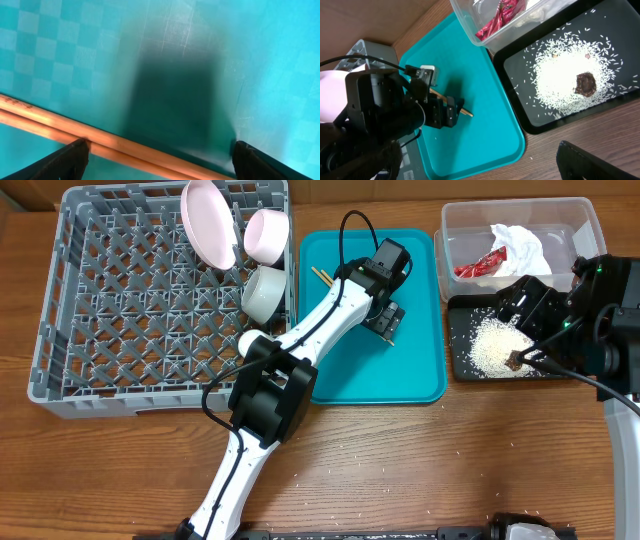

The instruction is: Sort waste into correct bins and load items into the dishwasher

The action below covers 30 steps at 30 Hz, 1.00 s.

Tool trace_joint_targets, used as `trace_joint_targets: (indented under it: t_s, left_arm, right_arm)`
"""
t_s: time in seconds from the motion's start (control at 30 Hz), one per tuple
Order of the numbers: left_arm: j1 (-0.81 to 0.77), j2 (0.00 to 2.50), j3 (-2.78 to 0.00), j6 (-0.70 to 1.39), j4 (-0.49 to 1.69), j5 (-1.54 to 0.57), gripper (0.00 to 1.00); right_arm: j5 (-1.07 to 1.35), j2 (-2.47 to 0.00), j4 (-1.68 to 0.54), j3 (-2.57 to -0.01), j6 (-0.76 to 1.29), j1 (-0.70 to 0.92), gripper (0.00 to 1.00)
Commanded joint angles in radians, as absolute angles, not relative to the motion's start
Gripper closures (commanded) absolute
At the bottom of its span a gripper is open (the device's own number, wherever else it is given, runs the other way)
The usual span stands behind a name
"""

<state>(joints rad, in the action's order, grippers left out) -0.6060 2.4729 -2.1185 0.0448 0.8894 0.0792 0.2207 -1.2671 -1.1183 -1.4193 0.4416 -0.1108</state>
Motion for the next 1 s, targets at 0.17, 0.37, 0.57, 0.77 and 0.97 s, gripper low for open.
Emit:
trace_joint_targets:
  t_s: [0.17,0.37,0.57,0.77,0.97]
  left_arm:
    - [-0.603,2.498,-2.109,0.032,0.914,0.028,0.0]
    - [-0.603,2.498,-2.109,0.032,0.991,0.022,0.0]
    - [-0.603,2.498,-2.109,0.033,1.099,-0.001,0.0]
    - [-0.595,2.498,-2.109,0.065,1.246,0.038,0.0]
    - [-0.569,2.498,-2.111,0.141,1.283,0.085,0.0]
  right_arm:
    - [0.217,-1.264,-1.113,-1.426,0.442,-0.113,0.0]
    - [0.217,-1.264,-1.113,-1.426,0.442,-0.113,0.0]
    - [0.217,-1.264,-1.113,-1.426,0.442,-0.113,0.0]
    - [0.217,-1.264,-1.113,-1.426,0.441,-0.113,0.0]
    - [0.217,-1.264,-1.113,-1.426,0.442,-0.113,0.0]
